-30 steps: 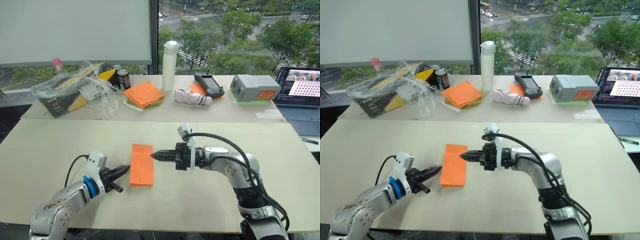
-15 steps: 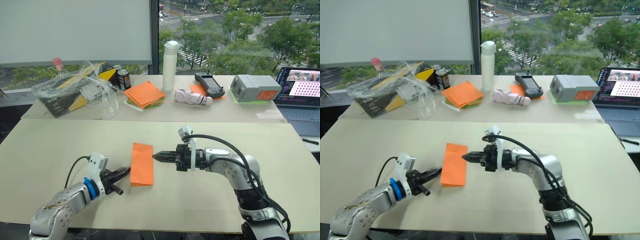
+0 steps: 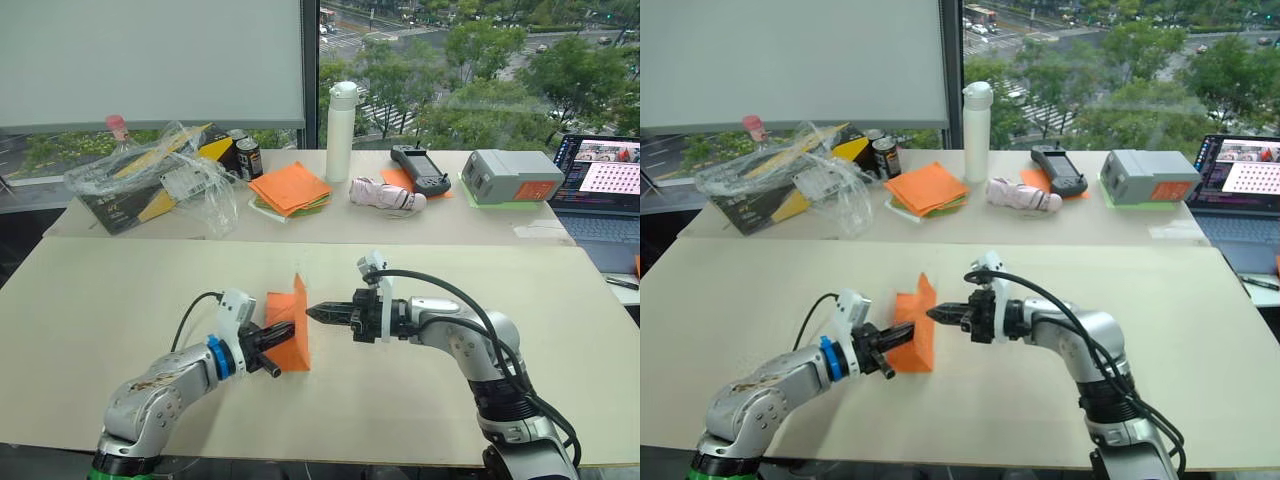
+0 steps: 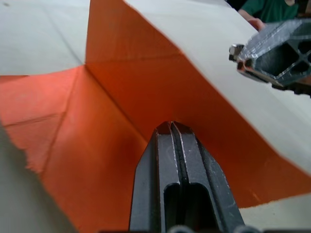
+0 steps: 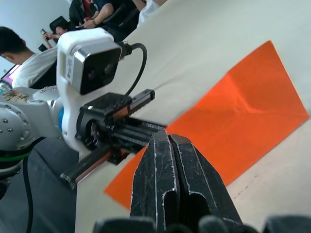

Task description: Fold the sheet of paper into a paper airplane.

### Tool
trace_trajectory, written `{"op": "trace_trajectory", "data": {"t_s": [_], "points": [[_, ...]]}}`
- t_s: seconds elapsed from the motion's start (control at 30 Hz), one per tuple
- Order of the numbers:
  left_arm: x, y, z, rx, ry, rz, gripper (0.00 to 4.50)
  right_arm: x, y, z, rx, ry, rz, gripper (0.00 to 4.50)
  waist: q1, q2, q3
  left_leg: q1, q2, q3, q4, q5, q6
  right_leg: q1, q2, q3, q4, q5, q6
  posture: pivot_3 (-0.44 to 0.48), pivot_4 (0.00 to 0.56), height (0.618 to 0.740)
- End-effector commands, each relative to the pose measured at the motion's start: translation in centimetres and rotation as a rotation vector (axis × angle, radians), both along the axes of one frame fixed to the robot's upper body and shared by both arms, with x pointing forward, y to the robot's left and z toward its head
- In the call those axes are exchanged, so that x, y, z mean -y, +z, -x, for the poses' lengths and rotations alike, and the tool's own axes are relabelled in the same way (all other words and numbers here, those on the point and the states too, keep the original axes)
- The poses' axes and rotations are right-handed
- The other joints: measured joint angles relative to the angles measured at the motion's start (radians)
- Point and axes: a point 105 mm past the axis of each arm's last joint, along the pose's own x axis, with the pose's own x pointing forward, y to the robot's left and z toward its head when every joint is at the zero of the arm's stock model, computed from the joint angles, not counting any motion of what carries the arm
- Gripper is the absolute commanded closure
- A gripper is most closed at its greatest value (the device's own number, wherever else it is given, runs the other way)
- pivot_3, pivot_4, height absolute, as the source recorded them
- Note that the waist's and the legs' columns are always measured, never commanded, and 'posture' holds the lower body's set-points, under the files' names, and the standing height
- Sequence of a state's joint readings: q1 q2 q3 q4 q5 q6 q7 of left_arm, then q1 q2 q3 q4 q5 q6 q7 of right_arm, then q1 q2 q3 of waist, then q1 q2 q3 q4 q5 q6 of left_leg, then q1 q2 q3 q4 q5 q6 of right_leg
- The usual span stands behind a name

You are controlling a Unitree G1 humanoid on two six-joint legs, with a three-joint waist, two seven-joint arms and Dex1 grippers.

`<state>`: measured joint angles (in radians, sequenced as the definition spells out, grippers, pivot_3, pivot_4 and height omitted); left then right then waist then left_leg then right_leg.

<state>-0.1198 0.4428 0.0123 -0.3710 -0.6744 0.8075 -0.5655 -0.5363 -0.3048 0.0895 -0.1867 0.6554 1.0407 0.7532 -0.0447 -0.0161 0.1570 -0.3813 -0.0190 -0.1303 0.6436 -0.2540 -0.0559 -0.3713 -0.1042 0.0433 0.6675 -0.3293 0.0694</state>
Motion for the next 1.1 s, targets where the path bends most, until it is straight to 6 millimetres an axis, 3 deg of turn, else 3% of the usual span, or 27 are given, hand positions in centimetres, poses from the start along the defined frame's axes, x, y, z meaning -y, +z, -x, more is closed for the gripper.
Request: {"op": "trace_trajectory", "data": {"t_s": [0.03, 0.33, 0.7, 1.1], "points": [[0.5, 0.6, -0.3, 0.028, -0.031, -0.004, 4.50, 0.0, 2.1, 0.2, 0.056, 0.004, -0.068, 4.47, 0.000, 0.000, 0.000, 0.000, 0.000, 0.000, 0.000, 0.000, 0.000, 0.000, 0.000, 0.000, 0.000, 0.000, 0.000, 0.000, 0.150, 0.740], [1.1, -0.7, -0.5, 0.012, -0.065, -0.047, 4.50, 0.4, 2.4, -0.2, 0.081, -0.036, -0.057, 4.47, -0.001, 0.000, 0.000, 0.000, 0.000, 0.000, 0.000, 0.000, 0.000, 0.000, 0.000, 0.000, 0.000, 0.000, 0.000, 0.000, 0.150, 0.740], [1.2, -1.7, -0.3, -0.001, -0.070, -0.066, 4.50, 1.0, -2.6, 0.1, 0.149, -0.027, 0.218, 4.47, -0.001, 0.000, 0.000, 0.000, 0.000, 0.000, 0.001, 0.000, 0.000, 0.000, 0.000, 0.000, 0.000, 0.000, 0.000, 0.000, 0.150, 0.740], [0.8, -1.9, 0.0, -0.005, -0.012, -0.053, 4.50, 1.4, -4.5, 0.3, 0.106, -0.035, 0.249, 4.47, 0.000, 0.000, 0.000, 0.000, 0.000, 0.000, 0.001, 0.000, 0.000, 0.000, 0.000, 0.000, 0.000, 0.000, 0.000, 0.000, 0.150, 0.740]]}}
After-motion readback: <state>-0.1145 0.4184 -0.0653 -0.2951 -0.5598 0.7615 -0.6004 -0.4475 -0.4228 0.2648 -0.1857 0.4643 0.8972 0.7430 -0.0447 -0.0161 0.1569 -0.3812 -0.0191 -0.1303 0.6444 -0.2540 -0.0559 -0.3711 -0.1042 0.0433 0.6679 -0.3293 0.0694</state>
